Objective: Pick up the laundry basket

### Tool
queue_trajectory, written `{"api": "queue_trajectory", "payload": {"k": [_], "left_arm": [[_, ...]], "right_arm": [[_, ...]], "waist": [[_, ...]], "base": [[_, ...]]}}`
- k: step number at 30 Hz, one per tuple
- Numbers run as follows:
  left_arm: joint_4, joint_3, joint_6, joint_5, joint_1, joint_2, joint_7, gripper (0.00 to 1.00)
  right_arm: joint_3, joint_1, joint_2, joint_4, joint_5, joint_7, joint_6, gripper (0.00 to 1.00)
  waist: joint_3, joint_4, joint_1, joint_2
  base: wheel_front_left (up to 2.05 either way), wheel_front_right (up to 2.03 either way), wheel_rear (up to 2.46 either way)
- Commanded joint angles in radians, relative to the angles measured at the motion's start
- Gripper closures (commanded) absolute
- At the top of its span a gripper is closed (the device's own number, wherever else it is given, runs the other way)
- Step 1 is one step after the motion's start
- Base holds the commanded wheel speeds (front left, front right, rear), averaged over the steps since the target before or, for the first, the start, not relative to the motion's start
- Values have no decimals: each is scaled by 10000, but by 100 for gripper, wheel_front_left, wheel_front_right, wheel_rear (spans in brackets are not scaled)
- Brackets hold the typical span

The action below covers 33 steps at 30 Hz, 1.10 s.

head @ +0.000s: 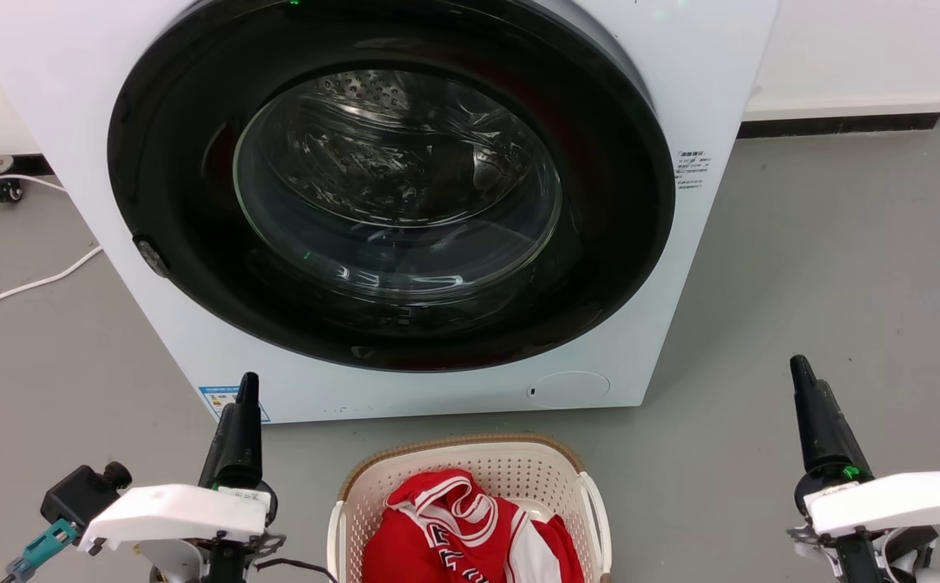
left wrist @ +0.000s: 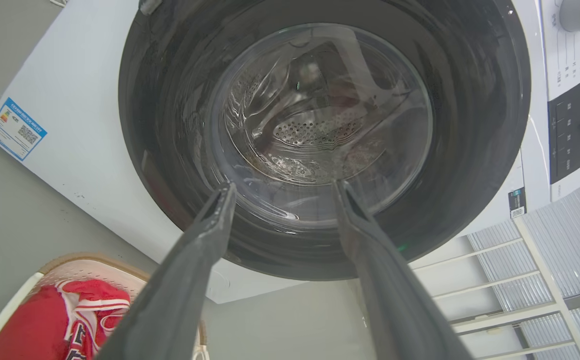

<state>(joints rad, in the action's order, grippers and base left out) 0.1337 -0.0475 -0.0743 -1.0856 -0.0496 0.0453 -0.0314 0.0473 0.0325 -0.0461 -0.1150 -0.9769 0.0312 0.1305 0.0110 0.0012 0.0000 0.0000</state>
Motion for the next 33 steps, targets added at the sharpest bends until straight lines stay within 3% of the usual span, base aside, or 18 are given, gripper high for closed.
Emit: {"api": "queue_trajectory", "payload": {"k": [1, 33], "left_arm": [[-264, 73, 62, 537, -61, 38, -141, 0], [-921, 514, 214, 4711, 302, 50, -1114, 0]], "right_arm": [[-71, 10, -34, 306, 605, 144, 2, 0], [-613, -440, -47, 1189, 5216, 1116, 3, 0]], "waist": [[-1, 3, 0, 0], [10, 29, 0, 0]], "base": [[0, 0, 0], [0, 0, 0]]}}
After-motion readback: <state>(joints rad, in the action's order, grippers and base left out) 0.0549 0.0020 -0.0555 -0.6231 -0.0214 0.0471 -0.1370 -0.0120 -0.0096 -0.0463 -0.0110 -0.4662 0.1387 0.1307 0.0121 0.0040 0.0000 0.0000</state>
